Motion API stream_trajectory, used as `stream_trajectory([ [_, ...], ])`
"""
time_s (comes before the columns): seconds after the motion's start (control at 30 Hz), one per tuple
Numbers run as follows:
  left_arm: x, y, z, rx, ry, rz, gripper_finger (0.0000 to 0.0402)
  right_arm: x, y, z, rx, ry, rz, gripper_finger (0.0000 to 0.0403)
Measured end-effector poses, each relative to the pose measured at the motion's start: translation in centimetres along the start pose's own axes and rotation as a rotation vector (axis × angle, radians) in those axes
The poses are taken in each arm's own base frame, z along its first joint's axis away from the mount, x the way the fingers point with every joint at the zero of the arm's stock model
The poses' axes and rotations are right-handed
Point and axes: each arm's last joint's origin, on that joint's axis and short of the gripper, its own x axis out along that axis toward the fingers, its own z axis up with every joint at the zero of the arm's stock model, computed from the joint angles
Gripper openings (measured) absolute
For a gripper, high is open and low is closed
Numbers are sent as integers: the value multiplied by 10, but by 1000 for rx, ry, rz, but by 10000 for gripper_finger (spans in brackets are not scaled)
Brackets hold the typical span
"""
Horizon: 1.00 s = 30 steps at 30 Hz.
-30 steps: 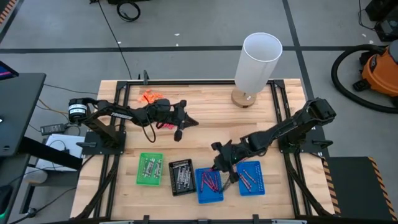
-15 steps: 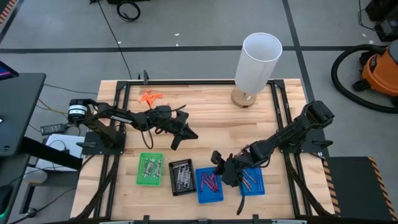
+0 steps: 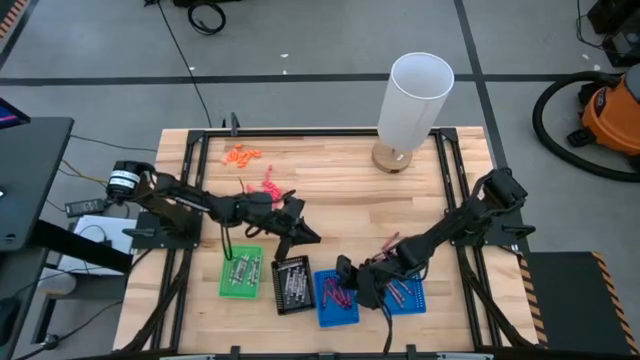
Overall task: Sort crayons
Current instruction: Put the red crayon into the left blue bin
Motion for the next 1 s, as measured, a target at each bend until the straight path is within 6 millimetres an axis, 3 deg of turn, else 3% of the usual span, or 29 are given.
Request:
stream_trajectory([
  [0.2, 3, -11, -6, 21, -21, 89, 34, -20, -8, -3, 28, 71, -23, 149],
  [0.5, 4, -13, -10, 26, 5, 94, 34, -54, -22, -31, 320, 145, 105, 146],
  [0.63, 3, -11, -10, 58, -8, 150, 34, -63, -27, -47, 514, 243, 112, 142],
  [0.83, 3, -9, -14, 83, 33, 187, 34, -77, -30, -87, 813, 442, 232, 130],
  [1.0, 3, -8, -15, 136, 52, 192, 34, -76, -26, -109, 893, 551, 326, 125],
])
